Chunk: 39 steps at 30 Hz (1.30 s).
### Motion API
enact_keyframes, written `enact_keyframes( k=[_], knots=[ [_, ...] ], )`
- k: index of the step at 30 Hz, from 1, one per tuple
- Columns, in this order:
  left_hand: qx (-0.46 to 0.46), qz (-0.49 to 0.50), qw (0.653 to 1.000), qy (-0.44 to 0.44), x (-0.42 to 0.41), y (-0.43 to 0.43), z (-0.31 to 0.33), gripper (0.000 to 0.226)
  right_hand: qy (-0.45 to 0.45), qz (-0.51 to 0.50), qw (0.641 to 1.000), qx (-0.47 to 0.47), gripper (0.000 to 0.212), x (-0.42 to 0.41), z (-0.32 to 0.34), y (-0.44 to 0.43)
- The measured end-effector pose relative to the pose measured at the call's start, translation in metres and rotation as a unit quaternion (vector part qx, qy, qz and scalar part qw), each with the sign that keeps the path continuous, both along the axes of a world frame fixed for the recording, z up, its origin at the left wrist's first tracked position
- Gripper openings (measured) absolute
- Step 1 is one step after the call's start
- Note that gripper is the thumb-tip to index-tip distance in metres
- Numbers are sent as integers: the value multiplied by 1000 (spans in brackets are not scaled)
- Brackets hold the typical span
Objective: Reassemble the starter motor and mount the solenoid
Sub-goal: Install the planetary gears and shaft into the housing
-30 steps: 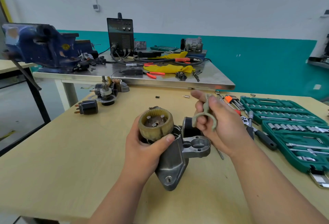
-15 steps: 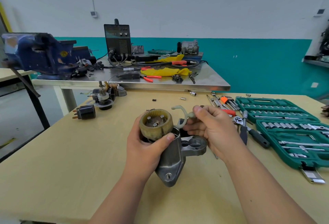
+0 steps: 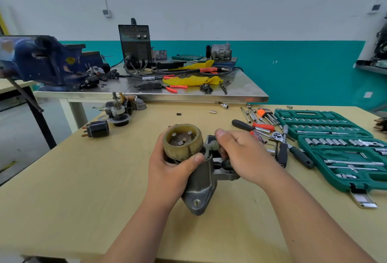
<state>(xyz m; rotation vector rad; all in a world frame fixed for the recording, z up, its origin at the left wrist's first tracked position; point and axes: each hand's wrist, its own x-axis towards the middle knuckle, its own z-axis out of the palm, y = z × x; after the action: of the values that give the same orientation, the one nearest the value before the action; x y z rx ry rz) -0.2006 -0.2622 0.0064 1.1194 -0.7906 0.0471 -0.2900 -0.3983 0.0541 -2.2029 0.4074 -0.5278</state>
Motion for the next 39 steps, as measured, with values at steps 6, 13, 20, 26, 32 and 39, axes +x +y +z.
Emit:
enact_keyframes(
  k=[6,13,20,26,32,39],
  knots=[
    [3,-10,1000,22,2,2,0,44,13,64,998,0,44,0,-4,5],
    [27,-3,997,72,8,0,1,34,-19,116,993,24,17,-7,-6,-8],
    [44,-2,982,182,15,-4,-1,38,-115,69,991,10,32,-1,-16,-5],
    [76,-12,982,173,13,-6,3,49,-109,50,993,-13,25,1,-15,-6],
    [82,-26,983,160,10,-7,4,39,-92,37,995,31,24,-2,-16,-6],
    [123,-45,989,69,6,-6,8,32,-219,-34,962,161,26,-5,-41,10]
  ],
)
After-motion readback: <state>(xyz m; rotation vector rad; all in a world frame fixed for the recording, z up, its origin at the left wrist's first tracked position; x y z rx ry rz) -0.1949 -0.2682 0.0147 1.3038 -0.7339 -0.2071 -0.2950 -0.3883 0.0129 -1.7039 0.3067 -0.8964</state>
